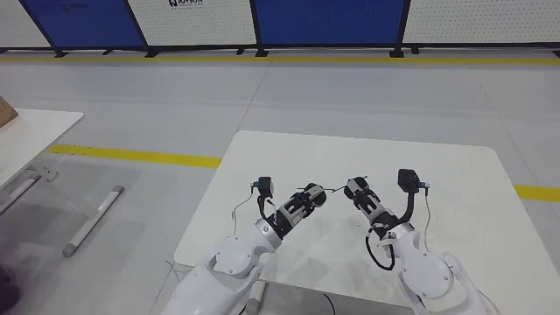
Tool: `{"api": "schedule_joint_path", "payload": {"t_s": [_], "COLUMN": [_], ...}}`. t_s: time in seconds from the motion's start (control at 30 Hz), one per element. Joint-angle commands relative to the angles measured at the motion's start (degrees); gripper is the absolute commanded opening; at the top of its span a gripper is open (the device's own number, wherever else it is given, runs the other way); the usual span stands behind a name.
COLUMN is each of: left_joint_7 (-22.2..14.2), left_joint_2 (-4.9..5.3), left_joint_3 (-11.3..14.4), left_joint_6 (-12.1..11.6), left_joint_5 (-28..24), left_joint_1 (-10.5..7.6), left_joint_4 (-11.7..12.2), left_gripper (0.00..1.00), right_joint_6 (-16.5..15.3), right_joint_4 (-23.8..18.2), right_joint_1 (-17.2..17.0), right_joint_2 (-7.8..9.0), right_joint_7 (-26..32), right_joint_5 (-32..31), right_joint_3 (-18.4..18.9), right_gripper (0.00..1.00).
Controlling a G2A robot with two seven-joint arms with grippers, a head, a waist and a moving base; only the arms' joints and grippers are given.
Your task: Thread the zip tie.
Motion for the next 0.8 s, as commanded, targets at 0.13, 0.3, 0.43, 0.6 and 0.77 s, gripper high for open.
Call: {"api": "schedule_joint_path", "payload": {"t_s": [0.13, 0.3, 0.43, 0.6, 0.77], "left_joint_7": [0.0, 0.0, 0.0, 0.0, 0.0], "left_joint_2": [0.00, 0.00, 0.00, 0.00, 0.00], "left_joint_3": [0.0, 0.0, 0.0, 0.0, 0.0], "left_joint_6": [0.0, 0.0, 0.0, 0.0, 0.0], "left_joint_5": [0.0, 0.0, 0.0, 0.0, 0.0], "left_joint_1": [0.00, 0.00, 0.00, 0.00, 0.00], "left_joint_4": [0.0, 0.0, 0.0, 0.0, 0.0], "left_gripper": [0.00, 0.00, 0.00, 0.00, 0.00], "right_joint_6": [-0.7, -0.4, 0.1, 0.8, 0.8], "right_joint_4": [-0.6, -2.4, -4.3, -4.8, -4.8], "right_joint_1": [-0.6, -2.1, -3.8, -4.1, -4.1], "right_joint_2": [-0.13, -0.04, 0.06, 0.08, 0.08], "right_joint_7": [-0.4, -4.2, -5.7, -4.7, -4.7], "right_joint_5": [0.0, -4.4, -7.1, -7.1, -7.1], "right_joint_3": [0.6, 1.5, 2.3, 2.4, 2.4], "right_gripper": [0.00, 0.00, 0.00, 0.00, 0.00]}}
